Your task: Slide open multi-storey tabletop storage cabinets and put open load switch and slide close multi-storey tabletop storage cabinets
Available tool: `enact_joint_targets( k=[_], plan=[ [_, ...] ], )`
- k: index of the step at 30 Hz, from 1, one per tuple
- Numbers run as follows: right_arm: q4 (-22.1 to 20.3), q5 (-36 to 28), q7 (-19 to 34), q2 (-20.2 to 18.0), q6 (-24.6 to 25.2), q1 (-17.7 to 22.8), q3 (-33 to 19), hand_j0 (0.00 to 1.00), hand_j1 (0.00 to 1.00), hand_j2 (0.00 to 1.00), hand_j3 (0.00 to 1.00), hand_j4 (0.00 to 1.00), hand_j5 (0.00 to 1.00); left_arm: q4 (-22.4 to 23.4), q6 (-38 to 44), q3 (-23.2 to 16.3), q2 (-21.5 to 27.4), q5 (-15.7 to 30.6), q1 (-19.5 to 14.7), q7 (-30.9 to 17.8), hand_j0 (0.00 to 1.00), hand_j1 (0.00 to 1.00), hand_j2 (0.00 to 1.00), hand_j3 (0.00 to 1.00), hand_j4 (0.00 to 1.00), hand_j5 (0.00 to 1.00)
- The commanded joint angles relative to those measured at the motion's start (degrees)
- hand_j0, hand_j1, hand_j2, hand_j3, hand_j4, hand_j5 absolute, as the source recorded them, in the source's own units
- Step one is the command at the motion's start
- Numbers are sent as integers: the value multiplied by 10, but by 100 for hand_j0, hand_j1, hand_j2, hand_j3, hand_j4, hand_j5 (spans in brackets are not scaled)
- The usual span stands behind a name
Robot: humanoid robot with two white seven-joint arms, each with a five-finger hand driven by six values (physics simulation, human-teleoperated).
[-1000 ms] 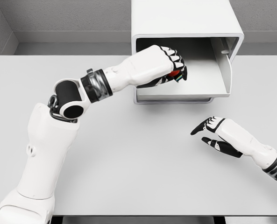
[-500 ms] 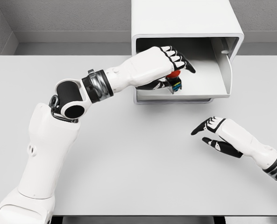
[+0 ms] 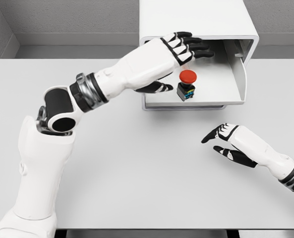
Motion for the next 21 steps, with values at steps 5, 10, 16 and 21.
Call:
enact_joint_targets(
  k=[5, 10, 16, 21],
  plan=[
    [-20, 6, 1, -2, 0, -1, 0, 60, 60, 60, 60, 60, 60, -21, 2, 84, 99, 164, 48, 0, 100, 100, 100, 100, 100, 100],
    [-28, 14, 2, -5, 0, -13, 0, 60, 60, 60, 60, 60, 60, -21, 2, 231, 176, 231, 175, 0, 100, 100, 100, 100, 100, 100],
    [-30, 18, 2, -6, 0, -47, 1, 60, 60, 60, 60, 60, 60, 59, 2, 300, 176, 224, 236, 0, 100, 100, 100, 100, 100, 100],
    [-31, 21, 2, -2, 0, -62, 2, 60, 60, 60, 60, 60, 60, 69, 2, 311, 176, 212, 236, 0, 100, 100, 100, 100, 100, 100]
  ],
)
